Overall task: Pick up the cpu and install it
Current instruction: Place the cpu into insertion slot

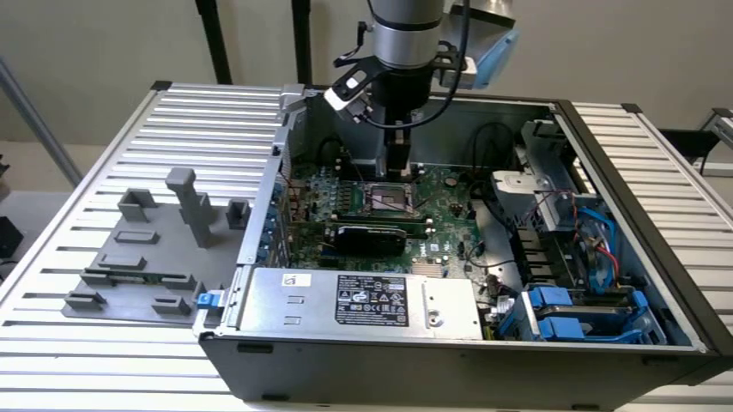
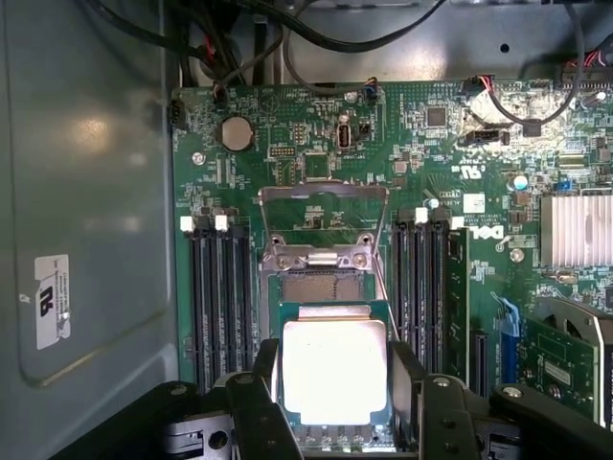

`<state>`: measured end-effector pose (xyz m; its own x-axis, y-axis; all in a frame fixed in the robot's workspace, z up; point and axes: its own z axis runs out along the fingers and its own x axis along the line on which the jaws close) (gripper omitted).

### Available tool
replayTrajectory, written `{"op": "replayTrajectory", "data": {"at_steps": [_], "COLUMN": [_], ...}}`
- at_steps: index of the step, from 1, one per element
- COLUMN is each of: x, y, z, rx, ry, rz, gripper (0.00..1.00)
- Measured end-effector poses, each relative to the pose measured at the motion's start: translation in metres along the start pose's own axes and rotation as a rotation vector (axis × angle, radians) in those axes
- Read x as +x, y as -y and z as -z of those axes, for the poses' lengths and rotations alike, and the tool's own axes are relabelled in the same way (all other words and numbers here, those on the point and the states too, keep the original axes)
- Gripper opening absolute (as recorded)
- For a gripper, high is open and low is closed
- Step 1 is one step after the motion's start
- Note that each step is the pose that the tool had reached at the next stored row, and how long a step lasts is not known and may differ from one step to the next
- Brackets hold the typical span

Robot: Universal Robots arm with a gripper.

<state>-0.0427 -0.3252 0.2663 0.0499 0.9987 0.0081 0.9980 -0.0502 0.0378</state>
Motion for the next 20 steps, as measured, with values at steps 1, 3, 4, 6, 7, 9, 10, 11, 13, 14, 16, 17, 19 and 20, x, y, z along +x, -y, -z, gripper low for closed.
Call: {"op": "replayTrajectory", "data": {"at_steps": [1,3,4,6,7,9,10,11,13,14,16,17,19,20], "x": [0.0,0.0,0.0,0.0,0.0,0.0,0.0,0.0,0.0,0.0,0.0,0.0,0.0,0.0], "y": [0.0001,0.0002,0.0003,0.0004,0.0005,0.0006,0.0007,0.0007,0.0008,0.0009,0.001,0.0011,0.0012,0.0013], "z": [-0.0017,-0.0051,-0.0068,-0.0102,-0.0119,-0.0152,-0.0168,-0.0183,-0.0216,-0.0232,-0.0267,-0.0286,-0.0322,-0.034], "rx": [-0.0004,-0.0014,-0.0019,-0.003,-0.0036,-0.0048,-0.0056,-0.0063,-0.0076,-0.0082,-0.0093,-0.0098,-0.0105,-0.0107], "ry": [0.0,-0.0001,-0.0002,-0.0003,-0.0004,-0.0006,-0.0007,-0.0008,-0.0009,-0.0009,-0.001,-0.0011,-0.0012,-0.0011], "rz": [0.002,0.005,0.006,0.008,0.01,0.012,0.014,0.015,0.018,0.019,0.021,0.022,0.023,0.023], "gripper": [0.55,0.55,0.55,0.55,0.55,0.55,0.55,0.55,0.55,0.55,0.55,0.55,0.55,0.55]}}
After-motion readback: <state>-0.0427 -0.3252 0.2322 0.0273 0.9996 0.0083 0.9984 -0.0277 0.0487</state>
